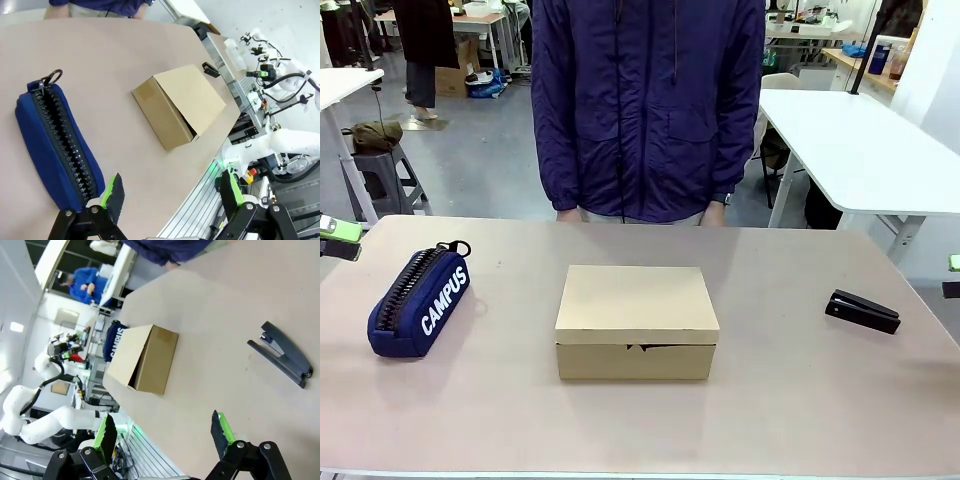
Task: Pack the item into the box.
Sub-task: Close the Mailer Box.
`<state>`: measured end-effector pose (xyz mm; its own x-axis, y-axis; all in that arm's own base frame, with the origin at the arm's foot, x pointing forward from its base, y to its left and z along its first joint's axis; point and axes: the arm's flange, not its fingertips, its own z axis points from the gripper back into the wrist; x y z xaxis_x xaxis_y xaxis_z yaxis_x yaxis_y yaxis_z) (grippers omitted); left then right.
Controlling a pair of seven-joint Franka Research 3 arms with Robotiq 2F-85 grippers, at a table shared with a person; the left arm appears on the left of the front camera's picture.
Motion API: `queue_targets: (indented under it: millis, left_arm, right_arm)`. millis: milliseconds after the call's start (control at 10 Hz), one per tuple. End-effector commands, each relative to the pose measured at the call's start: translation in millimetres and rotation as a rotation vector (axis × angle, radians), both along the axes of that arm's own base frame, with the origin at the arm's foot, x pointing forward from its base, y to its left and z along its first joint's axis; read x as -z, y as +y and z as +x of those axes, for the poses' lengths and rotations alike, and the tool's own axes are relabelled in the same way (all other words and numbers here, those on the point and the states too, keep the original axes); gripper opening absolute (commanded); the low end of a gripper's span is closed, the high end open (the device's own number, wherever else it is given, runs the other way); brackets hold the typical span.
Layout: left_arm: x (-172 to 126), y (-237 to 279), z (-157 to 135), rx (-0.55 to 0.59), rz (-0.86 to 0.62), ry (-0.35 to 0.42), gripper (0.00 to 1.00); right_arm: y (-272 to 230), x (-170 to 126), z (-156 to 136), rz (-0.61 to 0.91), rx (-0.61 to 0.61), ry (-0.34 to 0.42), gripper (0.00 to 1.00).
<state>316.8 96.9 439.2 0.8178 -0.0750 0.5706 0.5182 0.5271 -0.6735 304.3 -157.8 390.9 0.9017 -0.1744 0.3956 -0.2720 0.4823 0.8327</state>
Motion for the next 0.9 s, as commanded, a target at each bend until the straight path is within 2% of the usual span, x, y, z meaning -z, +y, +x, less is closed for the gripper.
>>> queue_targets:
  millis: [0,800]
  left_arm:
    - [-2.0,-0.3,-2.5,0.009,0.014,0.001,1.00]
    - [-2.0,-0.3,-2.5,0.009,0.014,0.001,1.00]
  right_arm:
    - [0.8,-0.6,-4.6,0.007,-0.012,-0.007,1.00]
    - [0.8,-0.6,-4.6,0.007,-0.012,-0.007,1.00]
